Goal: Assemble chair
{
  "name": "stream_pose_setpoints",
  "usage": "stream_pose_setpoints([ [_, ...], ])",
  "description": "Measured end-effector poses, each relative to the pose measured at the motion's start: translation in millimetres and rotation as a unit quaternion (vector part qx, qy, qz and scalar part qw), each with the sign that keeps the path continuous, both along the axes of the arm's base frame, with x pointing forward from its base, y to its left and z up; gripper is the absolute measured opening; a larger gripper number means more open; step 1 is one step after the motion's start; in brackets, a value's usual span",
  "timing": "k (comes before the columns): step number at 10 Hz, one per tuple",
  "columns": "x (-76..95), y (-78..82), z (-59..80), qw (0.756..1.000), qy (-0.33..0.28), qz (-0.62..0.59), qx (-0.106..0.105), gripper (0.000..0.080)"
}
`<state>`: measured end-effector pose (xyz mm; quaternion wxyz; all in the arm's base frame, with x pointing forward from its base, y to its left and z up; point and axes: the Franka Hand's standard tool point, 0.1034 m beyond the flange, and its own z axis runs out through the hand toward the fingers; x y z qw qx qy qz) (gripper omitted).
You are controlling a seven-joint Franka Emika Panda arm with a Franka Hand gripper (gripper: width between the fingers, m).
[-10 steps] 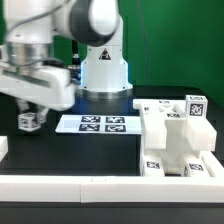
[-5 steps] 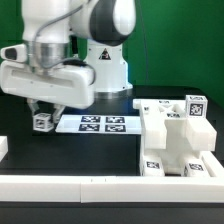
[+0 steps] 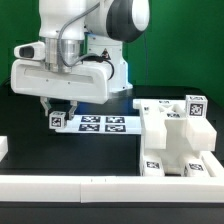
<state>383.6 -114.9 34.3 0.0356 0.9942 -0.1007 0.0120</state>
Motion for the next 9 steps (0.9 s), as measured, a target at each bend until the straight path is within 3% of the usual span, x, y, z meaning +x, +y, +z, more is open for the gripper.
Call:
stream_pose_setpoints([
  [1, 5.5, -5.3, 1.2, 0.997, -0.009, 0.079, -0.022, 0.0285],
  [2, 5.7, -3.5, -2.3, 0.994, -0.006, 0.102, -0.026, 0.0285],
  [6, 5.2, -6.0, -5.8, 0.992, 0.0, 0.122, -0.029, 0.0285],
  [9, 5.9, -8.7, -5.2, 0.999, -0.007, 0.033, -0.024, 0.0285],
])
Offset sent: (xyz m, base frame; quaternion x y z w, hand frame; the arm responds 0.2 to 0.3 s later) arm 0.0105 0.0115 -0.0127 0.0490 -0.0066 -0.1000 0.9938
